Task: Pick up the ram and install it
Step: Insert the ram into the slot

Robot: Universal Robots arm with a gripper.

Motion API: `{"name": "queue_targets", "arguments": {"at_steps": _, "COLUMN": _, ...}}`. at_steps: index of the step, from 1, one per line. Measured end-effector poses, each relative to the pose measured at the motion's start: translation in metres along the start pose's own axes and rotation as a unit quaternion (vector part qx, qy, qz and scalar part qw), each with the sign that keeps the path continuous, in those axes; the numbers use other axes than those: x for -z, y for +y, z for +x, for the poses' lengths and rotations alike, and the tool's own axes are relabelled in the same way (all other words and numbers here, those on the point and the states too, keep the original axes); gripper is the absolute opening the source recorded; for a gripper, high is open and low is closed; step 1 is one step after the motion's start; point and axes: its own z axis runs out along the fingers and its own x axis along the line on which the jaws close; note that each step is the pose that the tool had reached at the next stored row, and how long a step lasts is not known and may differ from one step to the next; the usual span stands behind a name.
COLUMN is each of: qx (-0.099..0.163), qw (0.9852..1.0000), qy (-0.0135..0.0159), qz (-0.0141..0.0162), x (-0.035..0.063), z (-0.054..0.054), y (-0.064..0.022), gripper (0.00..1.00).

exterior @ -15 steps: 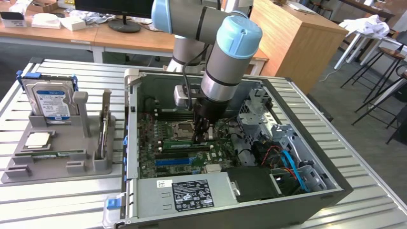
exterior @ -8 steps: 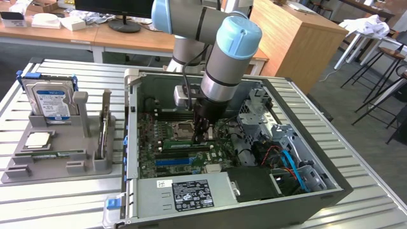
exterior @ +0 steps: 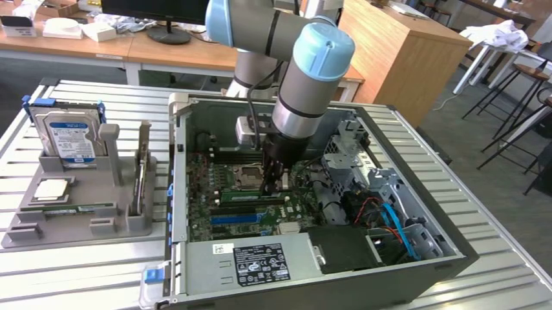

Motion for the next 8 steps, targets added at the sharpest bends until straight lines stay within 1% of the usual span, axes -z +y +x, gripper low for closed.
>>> {"name": "queue_targets", "arguments": {"at_steps": 8, "qx": 0.0, "qw": 1.0, "qy": 0.0001, "qz": 0.0, "x": -0.0011, "z": 0.0001, "y": 0.0, "gripper": 0.11}}
